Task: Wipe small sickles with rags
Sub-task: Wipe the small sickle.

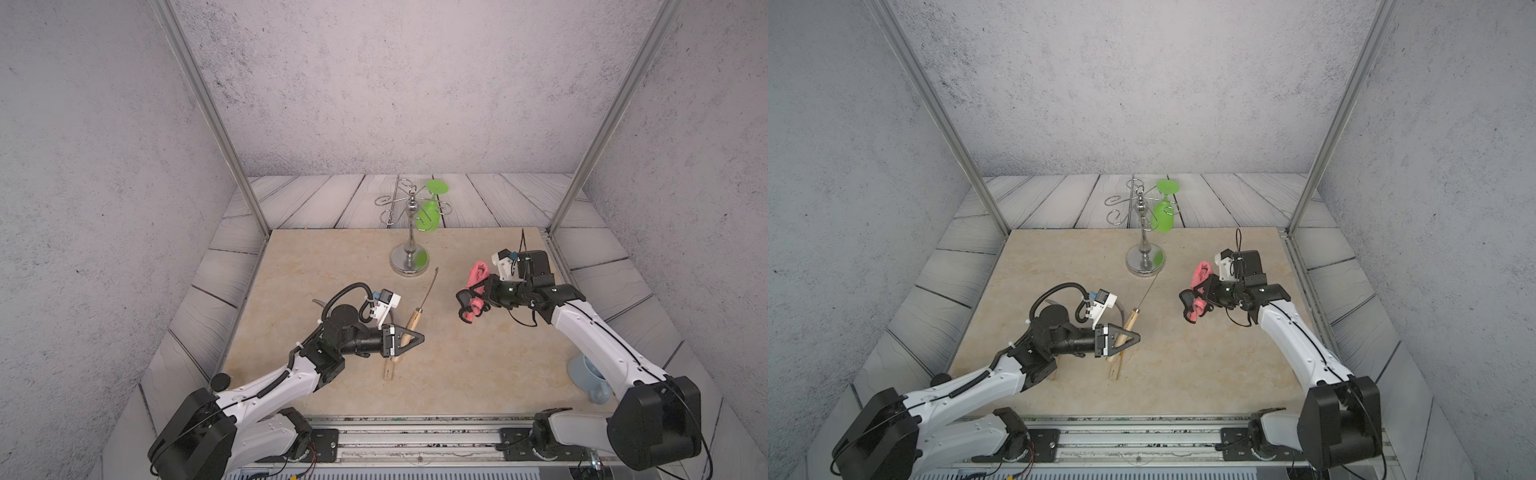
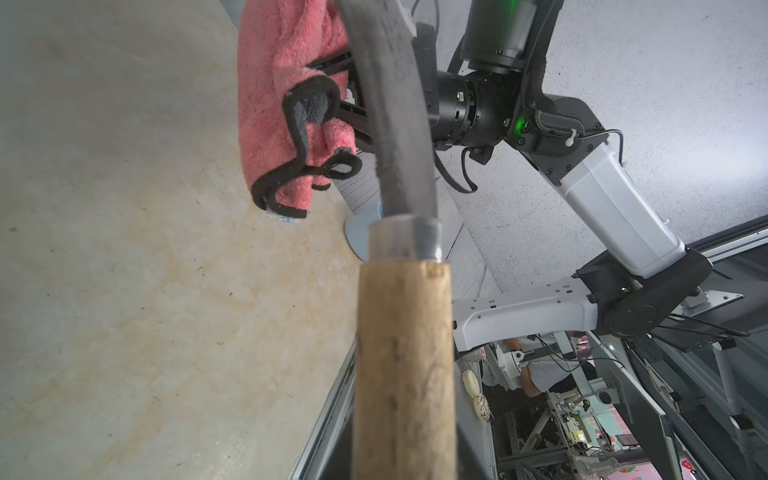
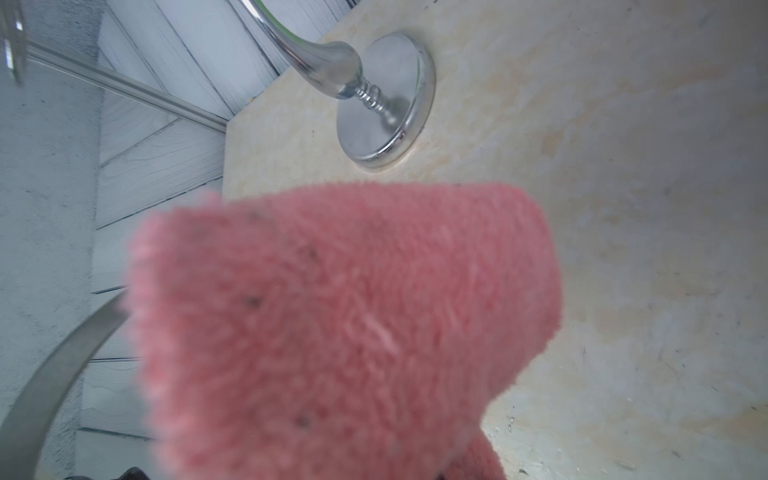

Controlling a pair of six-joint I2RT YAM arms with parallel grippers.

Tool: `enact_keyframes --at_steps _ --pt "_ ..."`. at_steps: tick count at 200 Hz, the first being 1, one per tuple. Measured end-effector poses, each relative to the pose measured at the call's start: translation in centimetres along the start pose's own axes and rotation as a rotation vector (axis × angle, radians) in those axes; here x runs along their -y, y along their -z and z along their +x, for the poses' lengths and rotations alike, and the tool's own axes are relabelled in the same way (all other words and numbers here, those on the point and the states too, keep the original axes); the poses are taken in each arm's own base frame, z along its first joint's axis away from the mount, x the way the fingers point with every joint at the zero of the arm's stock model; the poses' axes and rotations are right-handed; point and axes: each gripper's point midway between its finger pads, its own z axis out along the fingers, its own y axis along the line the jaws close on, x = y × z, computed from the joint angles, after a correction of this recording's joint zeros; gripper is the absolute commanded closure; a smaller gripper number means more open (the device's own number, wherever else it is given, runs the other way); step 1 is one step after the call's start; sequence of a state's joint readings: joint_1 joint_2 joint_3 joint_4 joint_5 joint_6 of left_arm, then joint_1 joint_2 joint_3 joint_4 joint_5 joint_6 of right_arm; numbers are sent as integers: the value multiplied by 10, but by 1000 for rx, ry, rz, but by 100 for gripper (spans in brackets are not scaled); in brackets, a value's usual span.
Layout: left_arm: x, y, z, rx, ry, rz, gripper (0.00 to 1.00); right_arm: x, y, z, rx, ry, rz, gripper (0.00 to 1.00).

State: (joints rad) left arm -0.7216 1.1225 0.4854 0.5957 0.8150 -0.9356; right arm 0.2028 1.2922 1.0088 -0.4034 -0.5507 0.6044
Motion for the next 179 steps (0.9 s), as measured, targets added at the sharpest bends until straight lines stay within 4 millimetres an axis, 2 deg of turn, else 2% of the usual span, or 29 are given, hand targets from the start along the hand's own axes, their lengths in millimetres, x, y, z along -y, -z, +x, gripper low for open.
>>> enact_keyframes --at_steps 44,80,131,179 --pt "10 -8 -5 4 -15 32 100 -27 -3 -27 40 -7 -128 88" --pt "12 -13 -7 0 -20 42 100 -41 -9 -43 37 6 -179 88" --pt "12 -26 -14 -4 -24 60 100 -60 -8 -45 22 40 -229 89" --pt "14 -39 -16 -13 -19 87 100 -68 -11 -42 2 53 -258 89"
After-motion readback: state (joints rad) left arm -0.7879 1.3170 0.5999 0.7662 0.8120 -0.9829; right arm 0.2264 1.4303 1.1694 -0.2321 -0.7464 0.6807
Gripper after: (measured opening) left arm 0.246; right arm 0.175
